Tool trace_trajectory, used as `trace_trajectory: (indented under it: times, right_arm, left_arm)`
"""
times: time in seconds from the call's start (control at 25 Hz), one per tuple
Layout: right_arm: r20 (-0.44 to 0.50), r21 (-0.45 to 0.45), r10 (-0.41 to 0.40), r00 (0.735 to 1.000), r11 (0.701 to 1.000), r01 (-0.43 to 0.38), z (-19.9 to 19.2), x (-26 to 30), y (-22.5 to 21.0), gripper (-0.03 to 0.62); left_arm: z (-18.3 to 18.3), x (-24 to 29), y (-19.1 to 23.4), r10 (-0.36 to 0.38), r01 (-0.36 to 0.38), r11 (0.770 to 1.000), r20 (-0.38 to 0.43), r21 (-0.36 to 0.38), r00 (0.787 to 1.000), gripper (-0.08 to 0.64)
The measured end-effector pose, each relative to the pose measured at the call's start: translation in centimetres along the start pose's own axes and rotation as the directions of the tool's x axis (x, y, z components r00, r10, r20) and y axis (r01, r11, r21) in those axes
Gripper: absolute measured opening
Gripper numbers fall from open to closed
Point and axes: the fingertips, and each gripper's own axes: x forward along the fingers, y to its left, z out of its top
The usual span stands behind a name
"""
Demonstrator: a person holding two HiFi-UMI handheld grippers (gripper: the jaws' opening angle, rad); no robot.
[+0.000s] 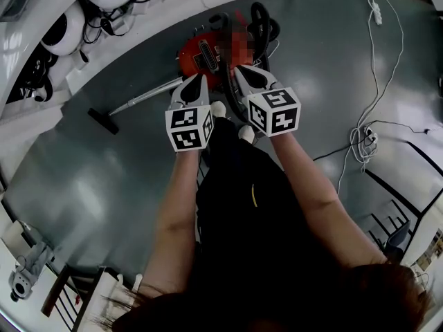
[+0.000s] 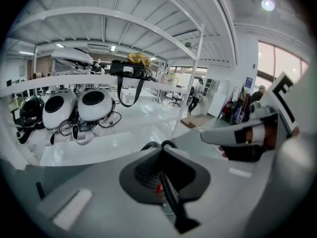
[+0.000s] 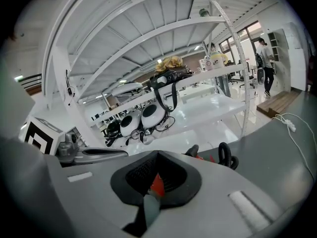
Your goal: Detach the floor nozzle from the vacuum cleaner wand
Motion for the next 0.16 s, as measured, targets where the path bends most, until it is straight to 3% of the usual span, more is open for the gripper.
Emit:
trace_trajectory:
  times: [0.16]
  right_arm:
    - [0.004, -0.010, 0.001, 1.000, 1.000, -0.001, 0.48, 0.20, 0.07, -0.003]
  left_arm:
    - [0.45, 0.21, 0.05, -0.001, 0.001, 1.000, 0.005, -0.001, 1.000, 0.009]
